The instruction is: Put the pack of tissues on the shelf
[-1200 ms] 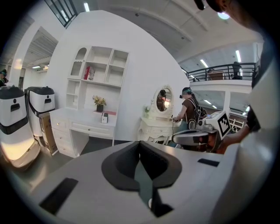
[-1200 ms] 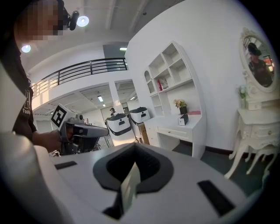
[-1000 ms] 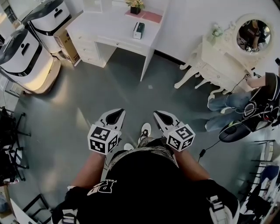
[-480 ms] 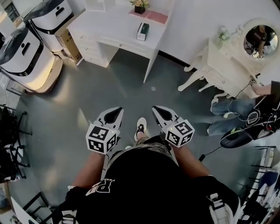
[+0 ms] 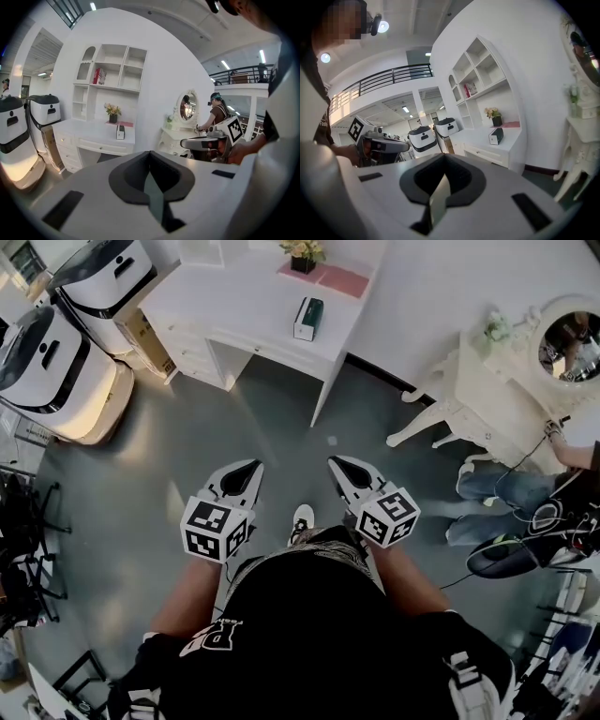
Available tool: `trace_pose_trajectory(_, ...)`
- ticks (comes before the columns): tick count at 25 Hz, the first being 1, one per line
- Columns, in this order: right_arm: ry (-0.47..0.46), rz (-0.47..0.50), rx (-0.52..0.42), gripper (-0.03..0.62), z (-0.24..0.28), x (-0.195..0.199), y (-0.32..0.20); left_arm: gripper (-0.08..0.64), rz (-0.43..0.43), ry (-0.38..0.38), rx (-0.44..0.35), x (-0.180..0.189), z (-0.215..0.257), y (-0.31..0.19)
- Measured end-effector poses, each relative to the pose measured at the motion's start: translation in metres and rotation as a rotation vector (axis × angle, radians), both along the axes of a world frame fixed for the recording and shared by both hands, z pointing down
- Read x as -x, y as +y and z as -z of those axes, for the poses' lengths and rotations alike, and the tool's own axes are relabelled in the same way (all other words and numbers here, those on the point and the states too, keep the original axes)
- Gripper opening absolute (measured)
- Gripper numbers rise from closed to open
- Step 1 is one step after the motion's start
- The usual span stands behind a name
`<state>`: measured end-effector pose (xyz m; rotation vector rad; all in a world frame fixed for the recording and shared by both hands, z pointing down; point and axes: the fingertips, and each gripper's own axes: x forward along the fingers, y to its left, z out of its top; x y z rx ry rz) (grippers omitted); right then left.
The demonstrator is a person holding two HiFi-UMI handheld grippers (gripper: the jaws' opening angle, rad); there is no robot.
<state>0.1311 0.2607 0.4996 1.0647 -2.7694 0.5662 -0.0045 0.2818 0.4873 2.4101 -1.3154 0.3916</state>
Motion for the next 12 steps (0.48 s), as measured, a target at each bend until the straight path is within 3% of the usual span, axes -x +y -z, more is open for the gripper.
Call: trace_pose_trajectory(12,-0.009,0.025,0.014,0.009,-0.004,-0.034,-0.098,0.014,0.029,-0.009,-0.007,-0.034,0.007,-0.098)
